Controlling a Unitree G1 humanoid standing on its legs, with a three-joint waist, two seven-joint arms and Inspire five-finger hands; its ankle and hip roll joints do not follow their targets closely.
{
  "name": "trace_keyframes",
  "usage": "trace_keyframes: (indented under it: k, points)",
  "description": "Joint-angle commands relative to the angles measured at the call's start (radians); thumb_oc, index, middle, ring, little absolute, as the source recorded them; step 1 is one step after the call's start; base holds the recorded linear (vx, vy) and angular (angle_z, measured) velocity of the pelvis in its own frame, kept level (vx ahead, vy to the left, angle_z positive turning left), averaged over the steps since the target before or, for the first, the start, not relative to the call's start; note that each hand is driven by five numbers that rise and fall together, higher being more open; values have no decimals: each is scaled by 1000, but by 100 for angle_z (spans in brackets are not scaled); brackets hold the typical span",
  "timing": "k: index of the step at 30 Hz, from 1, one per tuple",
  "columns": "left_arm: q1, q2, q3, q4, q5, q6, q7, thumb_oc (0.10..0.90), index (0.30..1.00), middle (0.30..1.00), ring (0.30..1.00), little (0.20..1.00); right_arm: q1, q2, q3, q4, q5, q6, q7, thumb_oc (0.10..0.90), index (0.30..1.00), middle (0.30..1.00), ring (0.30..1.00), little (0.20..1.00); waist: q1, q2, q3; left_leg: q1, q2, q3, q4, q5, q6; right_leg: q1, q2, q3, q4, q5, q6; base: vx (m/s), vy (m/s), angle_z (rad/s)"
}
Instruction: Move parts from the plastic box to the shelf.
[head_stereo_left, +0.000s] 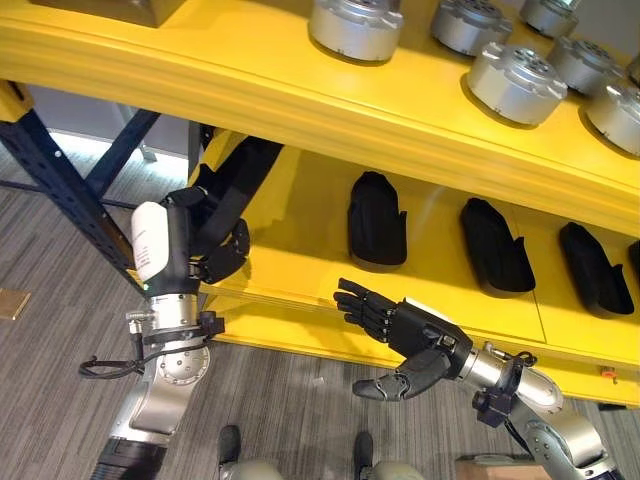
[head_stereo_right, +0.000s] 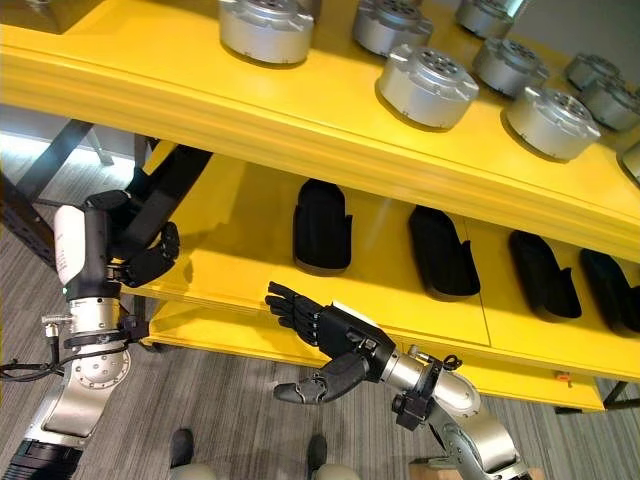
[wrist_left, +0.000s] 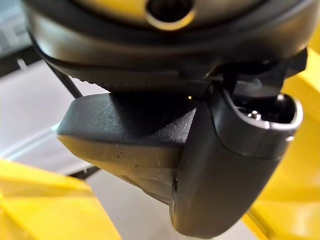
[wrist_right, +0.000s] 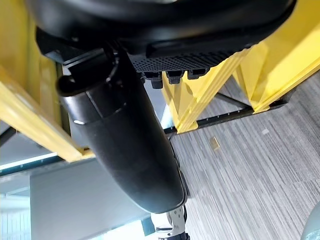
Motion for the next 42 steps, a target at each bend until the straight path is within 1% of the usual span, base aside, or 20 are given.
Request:
trace_keyframes:
  k: [1, 2, 5, 8, 9, 10, 12, 16, 19, 20, 23, 24, 27, 28, 31, 35, 37, 39, 41, 42]
  points:
    - [-185, 31, 40, -65, 54, -56, 68, 400, 300, 300, 300, 300, -77, -23, 1, -92, 41, -75, 32, 900, 1000, 1000, 1000, 1000, 6, 13, -37, -18, 16, 29, 42, -40, 31, -28, -27, 19, 131, -116, -4, 17, -44, -1]
    - [-185, 31, 40, -65, 54, -56, 68, 400, 300, 300, 300, 300, -77, -23, 1, -92, 41, -75, 32, 900, 1000, 1000, 1000, 1000, 6, 13, -37, -18, 16, 29, 42, -40, 31, -28, -27, 19, 131, -116, -4, 6, -61, 1]
    - [-265, 48, -3, -29, 70, -12, 102, 400, 300, 300, 300, 300, -132, -15, 45, -84, 31, -72, 32, 900, 1000, 1000, 1000, 1000, 9, 10, -10, -74, 9, 3, 99, -54, 32, -53, -21, 45, 158, -125, -9, -40, -87, 3]
    - [-368, 81, -37, 6, 70, 17, 142, 400, 300, 300, 300, 300, -202, -12, 89, -82, 30, -71, 34, 900, 1000, 1000, 1000, 1000, 12, 2, 38, -143, -2, -21, 150, -62, 31, -88, -13, 63, 179, -132, -14, -155, -97, -2]
    - [-430, 99, -50, 27, 81, 47, 161, 400, 300, 300, 300, 300, -255, -11, 119, -83, 10, -62, 25, 900, 1000, 1000, 1000, 1000, 15, 1, 69, -182, -11, -32, 169, -63, 31, -106, -6, 71, 185, -137, -22, -216, -64, -6]
    - [-440, 102, -53, 33, 81, 49, 165, 400, 300, 300, 300, 300, -265, -10, 121, -81, 8, -62, 24, 900, 1000, 1000, 1000, 1000, 14, 1, 73, -189, -11, -34, 175, -64, 31, -110, -5, 71, 187, -138, -23, -198, -34, -4]
    - [-543, 128, -81, 84, 87, 111, 220, 400, 300, 300, 300, 300, -340, -12, 163, -79, 15, -35, 18, 900, 1000, 1000, 1000, 1000, 12, 3, 120, -252, -27, -48, 212, -64, 33, -152, 1, 76, 205, -145, -38, -178, 4, -8]
    - [-699, 158, -94, 149, 84, 189, 350, 400, 300, 300, 300, 300, -433, 2, 200, -82, 15, 8, 34, 900, 1000, 1000, 1000, 1000, 12, 3, 181, -355, -50, -64, 267, -66, 41, -252, 9, 74, 262, -159, -59, -157, 19, -8]
    - [-754, 168, -95, 178, 69, 201, 381, 400, 300, 300, 300, 300, -459, 7, 212, -89, 1, 13, 32, 900, 1000, 1000, 1000, 1000, 10, 4, 202, -394, -53, -69, 293, -67, 43, -300, 12, 75, 301, -168, -64, -140, 33, -5]
    - [-831, 180, -103, 224, 65, 212, 396, 400, 300, 300, 300, 300, -498, 8, 226, -99, 6, 23, 22, 900, 1000, 1000, 1000, 1000, 6, 8, 236, -438, -55, -70, 320, -70, 48, -358, 14, 79, 350, -177, -72, -143, 29, -4]
    - [-909, 190, -127, 250, 72, 248, 378, 400, 300, 300, 300, 300, -531, 11, 227, -109, 11, 42, 18, 900, 1000, 1000, 1000, 1000, 2, 8, 262, -483, -55, -72, 348, -76, 54, -424, 16, 81, 408, -185, -77, -134, 32, 2]
    - [-956, 194, -147, 265, 78, 281, 360, 400, 300, 300, 300, 300, -551, 10, 232, -120, 13, 63, 14, 900, 1000, 1000, 1000, 1000, -5, 13, 262, -525, -55, -68, 360, -78, 60, -488, 16, 86, 450, -192, -82, -118, 69, 10]
    - [-1003, 182, -176, 280, 85, 335, 363, 400, 300, 300, 300, 300, -568, 18, 238, -131, 2, 91, 24, 900, 1000, 1000, 1000, 1000, -15, 19, 262, -583, -57, -61, 373, -76, 66, -576, 15, 90, 503, -201, -88, -97, 75, 7]
    - [-1027, 174, -191, 293, 75, 378, 378, 400, 300, 300, 300, 300, -572, 26, 244, -137, -11, 108, 24, 900, 1000, 1000, 1000, 1000, -22, 26, 262, -608, -58, -55, 374, -74, 70, -620, 16, 93, 527, -204, -92, -112, 91, -2]
    - [-1068, 162, -206, 338, 35, 400, 438, 400, 300, 300, 300, 300, -585, 35, 251, -131, -19, 118, 18, 900, 1000, 1000, 1000, 1000, -30, 34, 262, -643, -61, -45, 375, -68, 74, -679, 12, 99, 558, -207, -95, -76, 40, -8]
    - [-1103, 146, -209, 392, -36, 422, 504, 400, 300, 300, 300, 300, -602, 43, 268, -118, -42, 122, 10, 900, 1000, 1000, 1000, 1000, -39, 50, 262, -658, -64, -35, 358, -56, 76, -719, 7, 105, 566, -202, -96, -59, 41, -4]
    - [-1116, 141, -212, 429, -56, 453, 523, 400, 300, 300, 300, 300, -608, 44, 272, -112, -43, 123, 13, 900, 1000, 1000, 1000, 1000, -45, 55, 262, -652, -65, -27, 351, -60, 74, -722, 2, 104, 569, -210, -95, -50, 32, -9]
    - [-1130, 146, -221, 474, -85, 457, 522, 400, 300, 300, 300, 300, -620, 35, 274, -108, -42, 121, 12, 900, 1000, 1000, 1000, 1000, -48, 60, 262, -649, -64, -22, 341, -55, 73, -725, 1, 104, 567, -208, -95, -61, 26, -2]
    - [-1153, 144, -248, 517, -84, 490, 506, 400, 300, 300, 300, 300, -641, 25, 276, -105, -31, 123, 8, 900, 1000, 1000, 1000, 1000, -53, 66, 262, -648, -59, -17, 330, -44, 73, -733, 2, 102, 566, -202, -96, -45, 0, 1]
    - [-1153, 143, -250, 520, -83, 491, 504, 400, 300, 300, 300, 300, -640, 26, 277, -104, -30, 122, 8, 900, 1000, 1000, 1000, 1000, -54, 65, 262, -642, -60, -16, 330, -50, 72, -728, 1, 102, 568, -208, -96, -43, -16, 1]
